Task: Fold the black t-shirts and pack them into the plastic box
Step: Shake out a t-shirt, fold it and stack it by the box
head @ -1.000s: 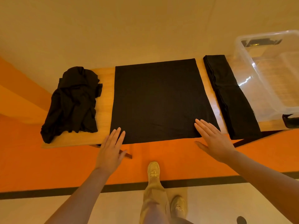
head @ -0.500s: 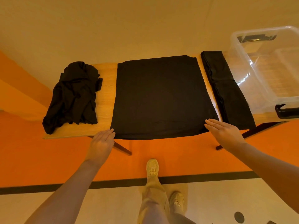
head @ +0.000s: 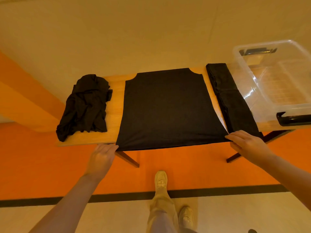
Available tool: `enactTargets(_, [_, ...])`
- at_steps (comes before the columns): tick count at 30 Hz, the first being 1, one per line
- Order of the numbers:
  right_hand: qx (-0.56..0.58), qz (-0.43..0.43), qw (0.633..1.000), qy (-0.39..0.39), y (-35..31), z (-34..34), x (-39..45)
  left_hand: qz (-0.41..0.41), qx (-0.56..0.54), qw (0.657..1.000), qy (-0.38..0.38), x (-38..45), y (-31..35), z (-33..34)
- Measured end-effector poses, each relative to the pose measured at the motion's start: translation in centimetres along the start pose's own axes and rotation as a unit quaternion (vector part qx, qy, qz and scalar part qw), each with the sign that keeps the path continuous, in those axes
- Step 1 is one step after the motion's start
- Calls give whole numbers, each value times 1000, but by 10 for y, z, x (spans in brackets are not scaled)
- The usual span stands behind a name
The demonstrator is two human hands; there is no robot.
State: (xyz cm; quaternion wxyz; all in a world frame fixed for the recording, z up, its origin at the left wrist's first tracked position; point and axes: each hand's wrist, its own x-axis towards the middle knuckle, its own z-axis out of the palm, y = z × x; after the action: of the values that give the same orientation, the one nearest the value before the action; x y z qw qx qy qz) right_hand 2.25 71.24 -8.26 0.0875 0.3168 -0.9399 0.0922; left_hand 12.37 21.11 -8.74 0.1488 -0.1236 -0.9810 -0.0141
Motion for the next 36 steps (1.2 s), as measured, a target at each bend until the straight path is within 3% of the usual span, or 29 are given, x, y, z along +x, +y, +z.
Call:
enactTargets(7, [72,21,996,-54,4,1,-10,-19,-44,999,-16,-13,1,-8])
enactTargets(11, [159,108,980,-48,-4,-10,5,-124,-158,980,-17,0,-1,-15])
enactTargets(16, [318,281,904,-55,-3,-26,31,-341,-354,871,-15,40,3,-38])
enactTargets(23, [421,354,834,-41,26,-43,84,-442,-491,750,14,97,-27,-49])
enactTargets(36, [447,421,789,30,90,-50,267,-442,-493,749,18,275,-122,-7])
